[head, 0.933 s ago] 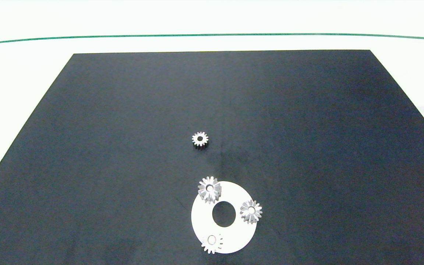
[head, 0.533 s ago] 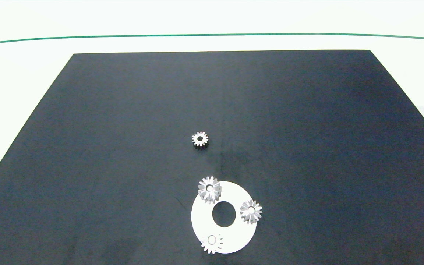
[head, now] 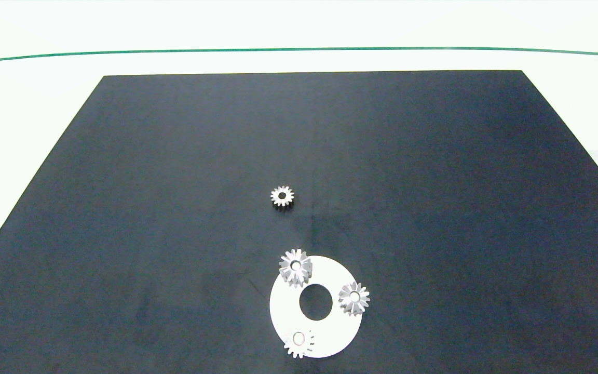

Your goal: Remove an incorrectly installed larger gear and replace it with the correct smaller gear

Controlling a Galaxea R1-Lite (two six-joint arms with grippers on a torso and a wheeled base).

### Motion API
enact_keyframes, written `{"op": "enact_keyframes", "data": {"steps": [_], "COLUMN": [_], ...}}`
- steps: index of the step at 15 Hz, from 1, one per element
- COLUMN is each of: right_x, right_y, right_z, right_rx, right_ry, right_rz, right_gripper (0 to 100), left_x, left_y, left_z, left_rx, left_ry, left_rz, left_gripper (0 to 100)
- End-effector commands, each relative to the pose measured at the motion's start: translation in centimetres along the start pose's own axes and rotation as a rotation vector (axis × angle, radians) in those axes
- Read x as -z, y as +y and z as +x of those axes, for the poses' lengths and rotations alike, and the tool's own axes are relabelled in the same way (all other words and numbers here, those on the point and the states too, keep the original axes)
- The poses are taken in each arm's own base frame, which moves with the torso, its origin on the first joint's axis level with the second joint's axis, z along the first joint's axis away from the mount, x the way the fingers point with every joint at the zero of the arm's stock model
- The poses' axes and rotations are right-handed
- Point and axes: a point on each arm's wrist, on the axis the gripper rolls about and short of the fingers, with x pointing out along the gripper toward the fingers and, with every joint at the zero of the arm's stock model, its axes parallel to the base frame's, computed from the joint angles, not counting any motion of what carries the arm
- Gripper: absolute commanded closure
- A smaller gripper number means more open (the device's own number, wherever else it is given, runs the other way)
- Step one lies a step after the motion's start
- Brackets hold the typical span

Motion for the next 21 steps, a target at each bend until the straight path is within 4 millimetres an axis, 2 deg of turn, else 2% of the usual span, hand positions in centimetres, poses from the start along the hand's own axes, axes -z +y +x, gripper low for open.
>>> {"op": "enact_keyframes", "data": {"steps": [1,3,5,8,9,10,12,14,16,21], "right_x": [-7.3,-7.8,-8.0,-8.1,-8.3,-8.7,-8.6,-8.6,-8.6,-8.5], "right_y": [0.0,0.4,0.6,0.9,1.1,1.2,1.2,1.2,1.2,1.2], "right_z": [6.3,7.6,8.1,8.2,8.1,8.1,8.1,8.1,8.1,8.2], "right_rx": [-0.064,-0.115,-0.14,-0.183,-0.2,-0.216,-0.219,-0.219,-0.221,-0.222], "right_ry": [0.132,0.161,0.172,0.171,0.164,0.154,0.155,0.154,0.151,0.158], "right_rz": [-0.005,-0.01,-0.014,-0.023,-0.027,-0.029,-0.029,-0.029,-0.029,-0.029], "right_gripper": [0,0,0,0,0,0,0,0,0,0], "left_x": [-5.7,-7.5,-8.7,-10.0,-10.2,-10.1,-9.0,-8.5,-8.4,-8.3], "left_y": [0.4,-1.4,-4.8,-10.9,-12.2,-14.4,-17.1,-19.3,-20.5,-21.2], "left_z": [7.5,9.9,13.0,17.3,18.1,19.2,21.1,22.8,23.3,23.9], "left_rx": [0.206,0.413,0.573,0.591,0.599,0.624,0.593,0.539,0.543,0.498], "left_ry": [0.194,0.288,0.359,0.438,0.455,0.489,0.542,0.564,0.582,0.603], "left_rz": [0.102,0.149,0.161,0.168,0.158,0.157,0.2,0.221,0.224,0.24], "left_gripper": [0,0,0,0,0,0,0,0,0,0]}}
